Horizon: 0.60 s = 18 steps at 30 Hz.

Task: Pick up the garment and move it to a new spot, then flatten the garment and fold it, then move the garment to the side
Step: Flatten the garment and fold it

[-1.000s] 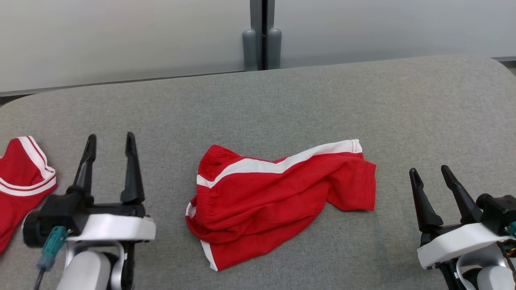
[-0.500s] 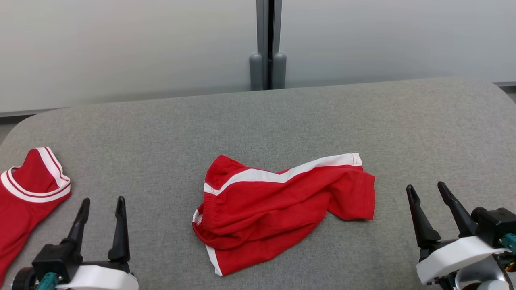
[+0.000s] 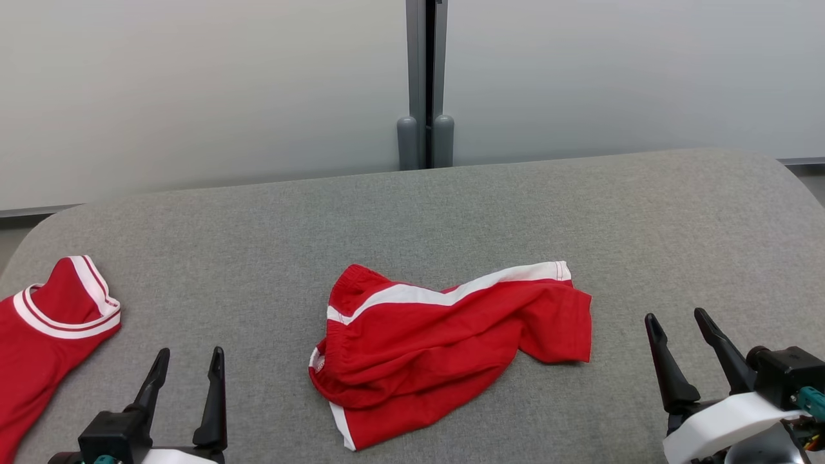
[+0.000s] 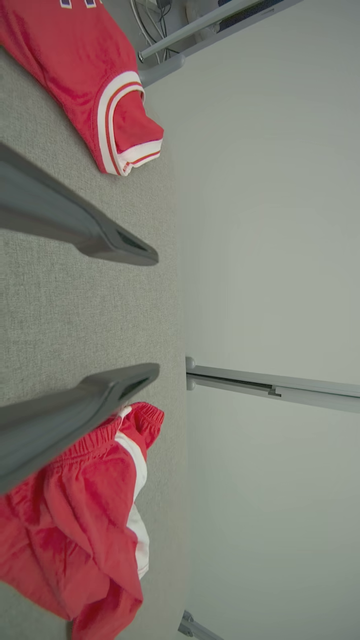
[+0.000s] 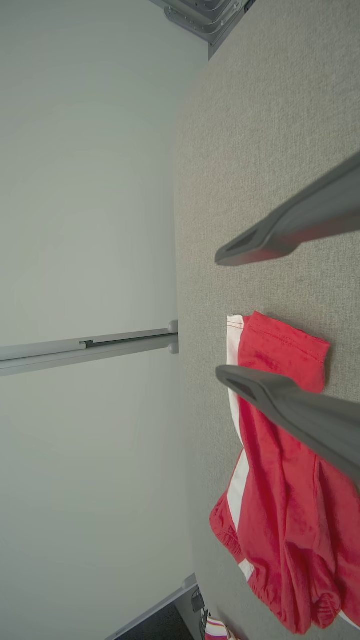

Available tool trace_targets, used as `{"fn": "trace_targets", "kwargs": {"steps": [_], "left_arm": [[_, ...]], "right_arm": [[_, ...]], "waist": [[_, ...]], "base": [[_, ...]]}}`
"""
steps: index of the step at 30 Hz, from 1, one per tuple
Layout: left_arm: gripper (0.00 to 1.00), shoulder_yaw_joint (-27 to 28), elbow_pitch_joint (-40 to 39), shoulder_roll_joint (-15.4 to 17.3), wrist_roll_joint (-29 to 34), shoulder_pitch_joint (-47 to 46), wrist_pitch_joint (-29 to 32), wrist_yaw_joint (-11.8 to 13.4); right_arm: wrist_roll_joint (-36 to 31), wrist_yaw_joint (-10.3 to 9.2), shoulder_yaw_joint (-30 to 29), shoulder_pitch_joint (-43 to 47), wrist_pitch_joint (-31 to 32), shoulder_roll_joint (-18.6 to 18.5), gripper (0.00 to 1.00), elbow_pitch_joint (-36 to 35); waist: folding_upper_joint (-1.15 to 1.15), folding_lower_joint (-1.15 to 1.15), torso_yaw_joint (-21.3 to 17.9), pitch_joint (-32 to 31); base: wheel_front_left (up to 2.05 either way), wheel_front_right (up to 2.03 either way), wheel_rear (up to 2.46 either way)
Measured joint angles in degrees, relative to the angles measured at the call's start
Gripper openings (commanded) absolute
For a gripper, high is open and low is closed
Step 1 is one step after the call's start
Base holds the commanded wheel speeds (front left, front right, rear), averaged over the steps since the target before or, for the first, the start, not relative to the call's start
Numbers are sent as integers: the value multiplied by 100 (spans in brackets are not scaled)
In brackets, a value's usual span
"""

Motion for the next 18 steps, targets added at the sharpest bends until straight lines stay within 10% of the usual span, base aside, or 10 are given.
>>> {"fn": "trace_targets", "kwargs": {"steps": [18], "left_arm": [[100,-297,63,-31,-1,-199,276,-29]], "right_arm": [[-31,0,-36,4,14,46,100,-18]], "waist": [[0,0,36,-2]], "base": [[0,0,0]]}}
